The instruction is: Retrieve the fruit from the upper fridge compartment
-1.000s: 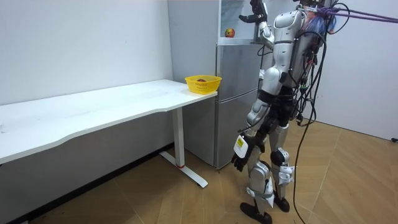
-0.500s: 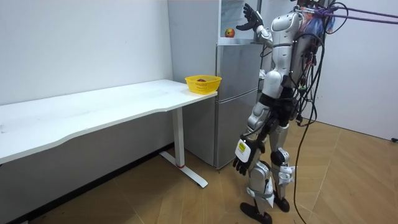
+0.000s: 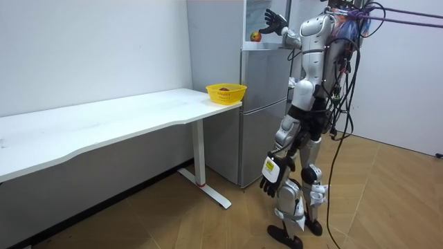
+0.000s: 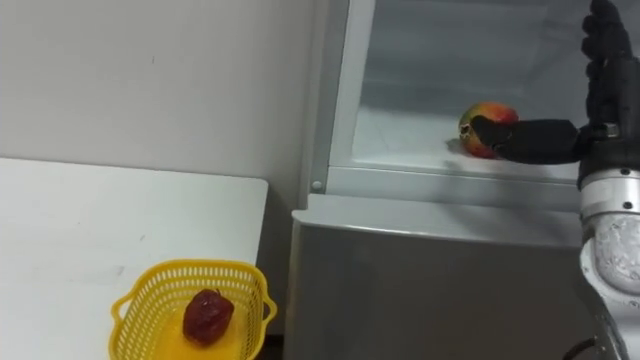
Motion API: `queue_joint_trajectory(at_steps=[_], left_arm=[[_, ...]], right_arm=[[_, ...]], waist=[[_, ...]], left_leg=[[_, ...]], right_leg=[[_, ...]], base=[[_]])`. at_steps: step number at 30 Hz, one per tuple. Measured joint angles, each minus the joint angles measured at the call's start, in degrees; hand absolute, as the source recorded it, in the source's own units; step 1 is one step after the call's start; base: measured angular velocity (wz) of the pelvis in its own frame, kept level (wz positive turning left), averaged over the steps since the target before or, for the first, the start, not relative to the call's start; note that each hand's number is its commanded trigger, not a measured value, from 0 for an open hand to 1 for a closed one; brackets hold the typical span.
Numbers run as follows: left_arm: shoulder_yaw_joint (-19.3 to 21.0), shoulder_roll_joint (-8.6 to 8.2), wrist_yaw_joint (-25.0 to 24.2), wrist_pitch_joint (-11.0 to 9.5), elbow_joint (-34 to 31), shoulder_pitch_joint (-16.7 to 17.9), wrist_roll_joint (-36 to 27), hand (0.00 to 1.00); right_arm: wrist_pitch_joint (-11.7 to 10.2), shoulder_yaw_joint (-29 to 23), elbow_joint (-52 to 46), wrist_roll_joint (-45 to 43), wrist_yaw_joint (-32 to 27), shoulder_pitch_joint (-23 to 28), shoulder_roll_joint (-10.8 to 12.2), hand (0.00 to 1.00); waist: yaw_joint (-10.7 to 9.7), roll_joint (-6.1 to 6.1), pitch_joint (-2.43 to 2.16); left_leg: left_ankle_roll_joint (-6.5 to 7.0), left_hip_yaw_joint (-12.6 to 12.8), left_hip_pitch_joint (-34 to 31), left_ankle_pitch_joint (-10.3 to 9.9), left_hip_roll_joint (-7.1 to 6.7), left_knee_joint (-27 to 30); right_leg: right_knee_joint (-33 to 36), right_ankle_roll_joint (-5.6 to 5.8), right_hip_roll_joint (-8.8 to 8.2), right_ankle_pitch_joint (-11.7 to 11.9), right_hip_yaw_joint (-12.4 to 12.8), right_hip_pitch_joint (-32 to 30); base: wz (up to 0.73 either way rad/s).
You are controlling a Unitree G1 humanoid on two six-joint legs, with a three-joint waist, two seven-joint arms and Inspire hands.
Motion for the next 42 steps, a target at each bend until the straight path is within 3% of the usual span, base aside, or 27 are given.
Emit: queue_joint_trajectory(at_steps=[6,12,17,22,30,35,42], left_arm=[[0.0,0.07,0.2,0.4,-0.1,0.2,0.0,0.0],[0.0,0.06,-0.1,1.6,-0.2,0.3,0.0,0.0],[0.0,0.05,-0.7,1.7,-0.2,0.4,0.0,0.0],[0.0,0.24,-1.6,1.7,-0.2,0.6,0.0,0.0],[-0.2,1.02,-1.6,2.3,-0.2,-0.1,-0.1,0.0],[-0.1,1.37,-1.7,2.5,-1.0,0.0,0.0,0.0],[0.0,1.37,-1.7,2.7,-1.4,0.3,0.0,0.0]], right_arm=[[0.5,1.8,3.3,0.8,1.0,-1.3,-0.1,0.0],[0.8,2.3,4.9,1.6,1.5,-2.9,-0.2,0.0],[1.2,3.0,8.9,1.1,3.7,-4.7,-0.8,0.0],[1.4,5.1,11.7,1.1,4.4,-6.6,-4.0,0.0],[1.6,8.0,15.3,1.3,6.2,-7.5,-4.5,0.0],[1.6,8.2,20.4,1.4,7.5,-10.4,-4.5,0.0],[1.6,8.1,23.5,1.7,10.8,-11.4,-4.7,0.0]], waist=[[0.1,0.5,0.08],[0.1,1.49,-0.27],[0.6,1.37,-0.25],[1.1,0.88,-0.41],[1.2,0.7,-0.44],[1.1,1.09,-0.06],[1.2,0.44,-0.45]], left_leg=[[0.01,-0.1,-0.7,0.0,0.0,0.5],[0.01,-0.4,-1.0,0.0,0.0,0.8],[0.01,-0.5,-1.3,0.0,0.0,0.7],[0.01,-1.0,-1.7,0.0,-0.08,0.9],[0.0,-2.4,-1.9,0.0,-0.32,1.6],[0.09,-2.9,-2.4,0.1,-0.41,1.6],[0.13,-2.9,-2.5,0.1,-0.42,1.7]], right_leg=[[0.0,0.0,-0.03,0.0,0.0,-0.2],[0.1,-0.02,0.0,0.0,-0.2,-0.1],[0.2,-0.03,0.03,0.0,-0.5,-0.4],[0.1,-0.03,-0.08,0.0,-1.5,-0.5],[-0.1,-0.01,-0.23,0.0,-3.1,0.0],[0.1,-0.02,-0.24,0.0,-3.1,0.0],[0.1,-0.02,-0.25,0.0,-3.1,0.0]], base=[[0.01],[0.03],[0.01],[0.05],[0.09],[0.02],[0.0]])
